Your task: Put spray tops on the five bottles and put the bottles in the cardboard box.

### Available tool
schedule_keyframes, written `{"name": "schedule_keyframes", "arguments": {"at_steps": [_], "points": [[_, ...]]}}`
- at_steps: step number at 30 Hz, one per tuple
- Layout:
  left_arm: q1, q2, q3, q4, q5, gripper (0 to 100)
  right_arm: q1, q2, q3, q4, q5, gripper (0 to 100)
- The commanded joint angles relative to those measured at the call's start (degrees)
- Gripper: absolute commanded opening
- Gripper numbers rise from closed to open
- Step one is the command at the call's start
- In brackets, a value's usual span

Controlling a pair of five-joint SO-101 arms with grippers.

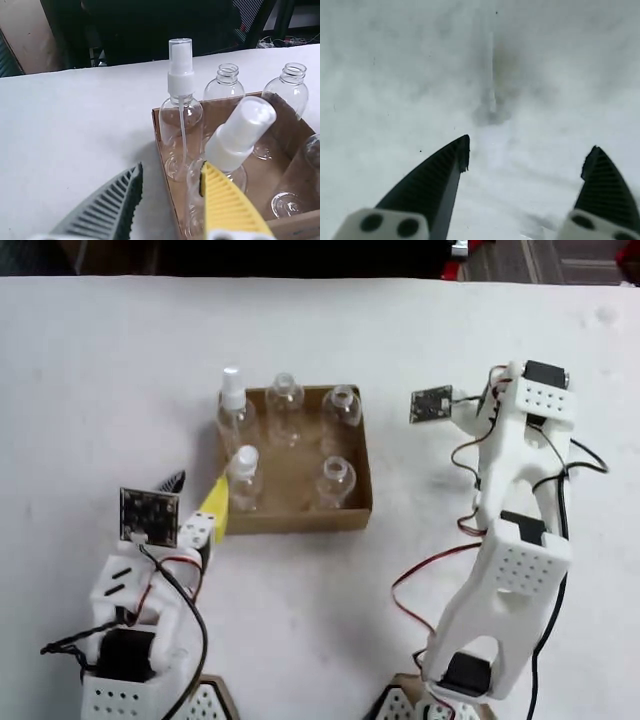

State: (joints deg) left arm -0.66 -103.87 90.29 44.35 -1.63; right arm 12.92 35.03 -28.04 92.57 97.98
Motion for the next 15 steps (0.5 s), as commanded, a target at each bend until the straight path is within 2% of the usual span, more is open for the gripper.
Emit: {"name": "schedule_keyframes", "arguments": {"at_steps": [1, 3, 7, 10, 13, 15], "points": [[0.7, -0.4, -3.3, -0.3, -0.5, 18, -0.8, -5.1, -2.5, -0.7, -3.9, 29.6], [0.7, -0.4, -3.3, -0.3, -0.5, 18, -0.6, -5.8, -2.5, -0.2, -8.2, 23.3], [0.7, -0.4, -3.3, -0.3, -0.5, 18, 1.0, -8.3, -2.5, -0.6, -20.7, 0.0], [0.7, -0.4, -3.3, -0.3, -0.5, 18, 4.3, -9.2, -2.5, -0.6, -30.5, 6.3], [0.7, -0.4, -3.3, -0.3, -0.5, 18, 7.8, -8.3, -2.0, -0.2, -36.8, 0.9], [0.7, -0.4, -3.3, -0.3, -0.5, 18, 9.8, -7.3, -1.9, 1.6, -38.7, 2.2]]}}
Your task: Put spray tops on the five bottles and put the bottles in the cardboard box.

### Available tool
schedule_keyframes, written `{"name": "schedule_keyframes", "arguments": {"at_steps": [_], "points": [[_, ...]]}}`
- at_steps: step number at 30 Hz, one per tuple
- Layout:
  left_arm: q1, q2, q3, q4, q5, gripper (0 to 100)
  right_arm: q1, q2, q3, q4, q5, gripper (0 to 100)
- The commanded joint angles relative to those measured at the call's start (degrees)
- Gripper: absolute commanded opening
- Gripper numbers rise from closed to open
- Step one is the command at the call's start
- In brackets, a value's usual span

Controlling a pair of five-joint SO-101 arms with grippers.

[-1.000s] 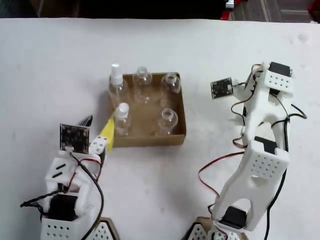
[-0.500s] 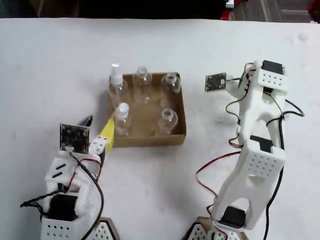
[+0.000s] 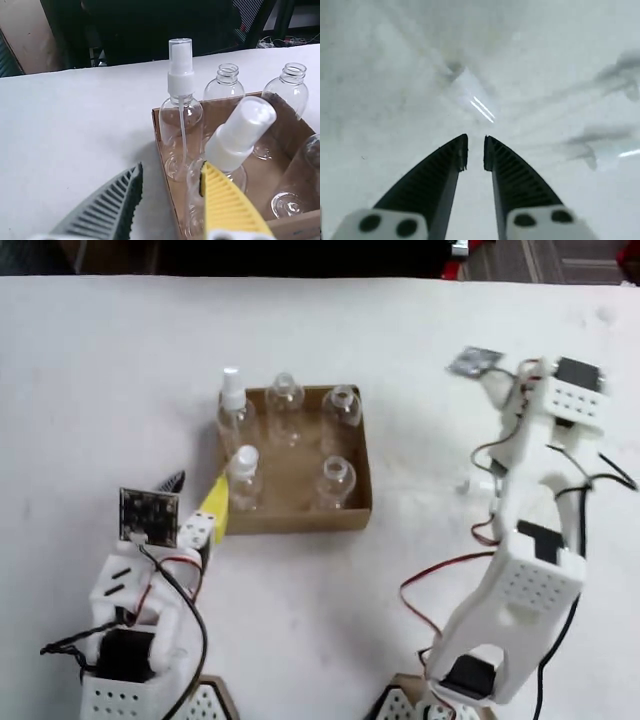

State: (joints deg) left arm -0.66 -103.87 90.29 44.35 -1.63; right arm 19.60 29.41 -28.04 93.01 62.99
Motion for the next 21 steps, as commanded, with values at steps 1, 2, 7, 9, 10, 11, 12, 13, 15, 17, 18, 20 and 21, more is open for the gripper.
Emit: {"name": "schedule_keyframes", "arguments": {"at_steps": [1, 2, 7, 9, 10, 11, 12, 13, 15, 17, 18, 20, 21], "points": [[0.7, -0.4, -3.3, -0.3, -0.5, 18, 3.7, -0.9, -1.9, 2.4, -3.9, 1.8], [0.7, -0.4, -3.3, -0.3, -0.5, 18, 4.1, 0.0, -1.9, 3.6, -3.9, 1.5], [0.7, -0.4, -3.2, -0.3, -0.5, 18, 3.7, 6.8, -1.9, 4.2, -4.3, 1.5], [0.7, -0.4, -3.2, -0.3, -0.5, 18, 2.4, 9.9, -1.9, 4.3, -4.3, 1.5], [0.7, -0.4, -3.1, -0.3, -0.5, 18, 1.8, 11.1, -1.9, 4.3, -4.3, 1.5], [0.7, -0.4, -3.1, -0.3, -0.5, 18, 1.2, 12.2, -1.9, 4.4, -4.4, 1.5], [0.7, -0.4, -3.1, -0.3, -0.5, 18, 0.7, 13.2, -2.3, 4.3, -4.4, 1.5], [0.7, -0.4, -3.1, -0.3, -0.5, 18, 0.2, 13.9, -2.5, 3.8, -4.4, 1.5], [0.7, -0.4, -3.1, -0.3, -0.5, 18, -0.9, 14.8, -2.5, 1.4, -4.7, 1.5], [0.7, -0.4, -3.1, -0.3, -0.5, 18, -1.4, 15.1, -2.5, -3.0, -7.9, 1.5], [0.7, -0.4, -3.1, -0.3, -0.5, 18, -1.5, 15.1, -2.5, -5.6, -9.9, 1.5], [0.7, -0.4, -3.1, -0.3, -0.5, 18, -1.6, 15.0, -2.7, -10.6, -12.7, 1.5], [0.7, -0.4, -3.1, -0.3, -0.5, 18, -1.9, 15.0, -3.6, -12.6, -14.1, 1.5]]}}
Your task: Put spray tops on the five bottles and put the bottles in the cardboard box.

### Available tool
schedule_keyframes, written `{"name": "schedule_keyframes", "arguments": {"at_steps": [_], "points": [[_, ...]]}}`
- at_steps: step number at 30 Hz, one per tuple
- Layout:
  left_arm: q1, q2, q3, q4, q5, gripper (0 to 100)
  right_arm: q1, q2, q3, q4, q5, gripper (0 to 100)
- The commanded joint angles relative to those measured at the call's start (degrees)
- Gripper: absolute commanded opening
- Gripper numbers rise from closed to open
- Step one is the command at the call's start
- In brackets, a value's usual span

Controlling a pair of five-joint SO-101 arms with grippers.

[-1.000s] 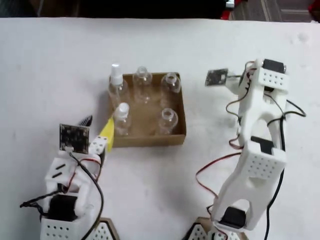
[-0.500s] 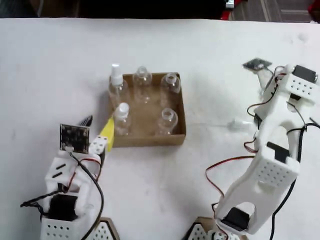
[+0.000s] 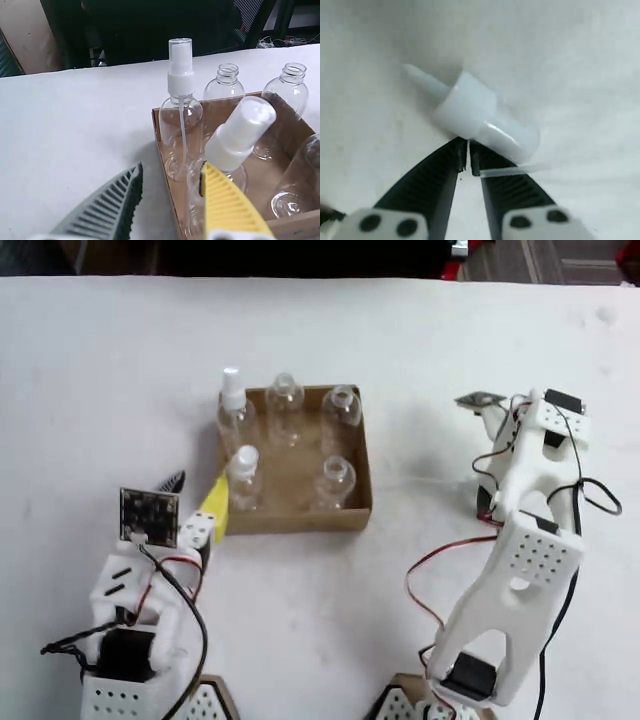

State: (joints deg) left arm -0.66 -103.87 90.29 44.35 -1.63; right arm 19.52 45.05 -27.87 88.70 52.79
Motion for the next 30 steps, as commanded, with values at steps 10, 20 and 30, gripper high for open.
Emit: {"name": "schedule_keyframes", "arguments": {"at_steps": [10, 20, 30], "points": [[0.7, -0.4, -3.1, -0.3, -0.5, 18, -7.8, 0.0, -13.7, -12.8, -18.2, 1.8], [0.7, -0.4, -3.1, -0.3, -0.5, 18, -11.4, -5.2, -18.8, -6.2, -31.6, 1.9], [0.7, -0.4, -3.1, -0.3, -0.5, 18, -15.2, -1.5, -23.7, -8.6, -52.7, 28.3]]}}
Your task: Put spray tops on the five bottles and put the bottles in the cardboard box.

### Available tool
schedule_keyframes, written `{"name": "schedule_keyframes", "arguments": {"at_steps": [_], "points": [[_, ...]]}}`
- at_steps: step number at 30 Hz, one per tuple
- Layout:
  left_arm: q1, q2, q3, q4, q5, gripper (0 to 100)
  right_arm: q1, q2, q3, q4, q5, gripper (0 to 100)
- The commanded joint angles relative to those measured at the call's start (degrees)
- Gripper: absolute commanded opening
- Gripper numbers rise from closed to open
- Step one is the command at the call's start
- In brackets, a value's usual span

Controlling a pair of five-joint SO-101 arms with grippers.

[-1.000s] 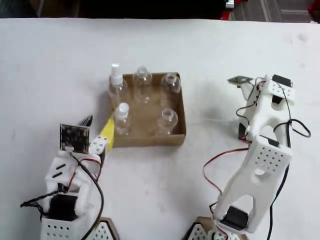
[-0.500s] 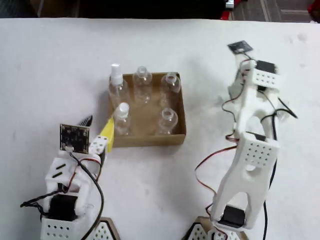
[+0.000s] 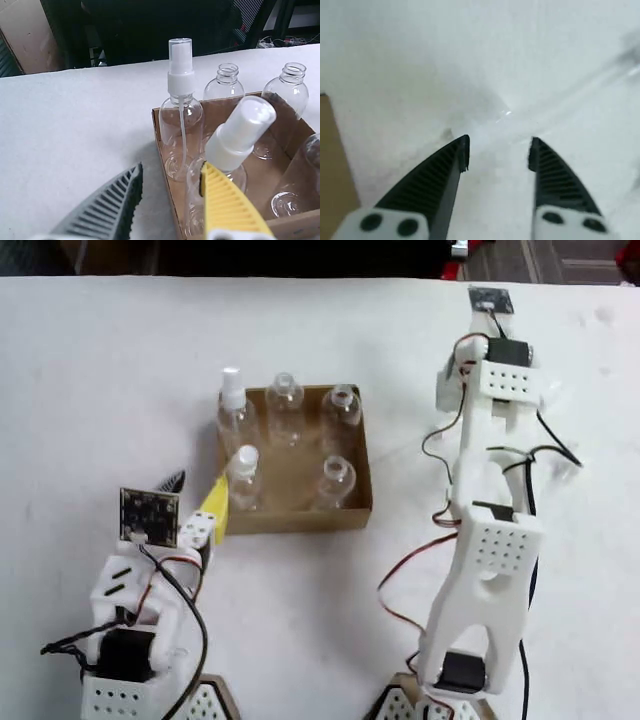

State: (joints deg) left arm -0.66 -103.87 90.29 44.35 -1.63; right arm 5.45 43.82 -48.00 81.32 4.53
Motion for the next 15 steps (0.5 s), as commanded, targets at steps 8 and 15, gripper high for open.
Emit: {"name": "schedule_keyframes", "arguments": {"at_steps": [8, 15], "points": [[0.7, -0.4, -3.1, -0.3, -0.5, 18, 1.5, 7.7, -10.8, -2.9, -15.7, 28.3], [0.7, -0.4, -3.1, -0.3, -0.5, 18, 2.3, 13.3, -16.6, -2.6, -23.4, 28.3]]}}
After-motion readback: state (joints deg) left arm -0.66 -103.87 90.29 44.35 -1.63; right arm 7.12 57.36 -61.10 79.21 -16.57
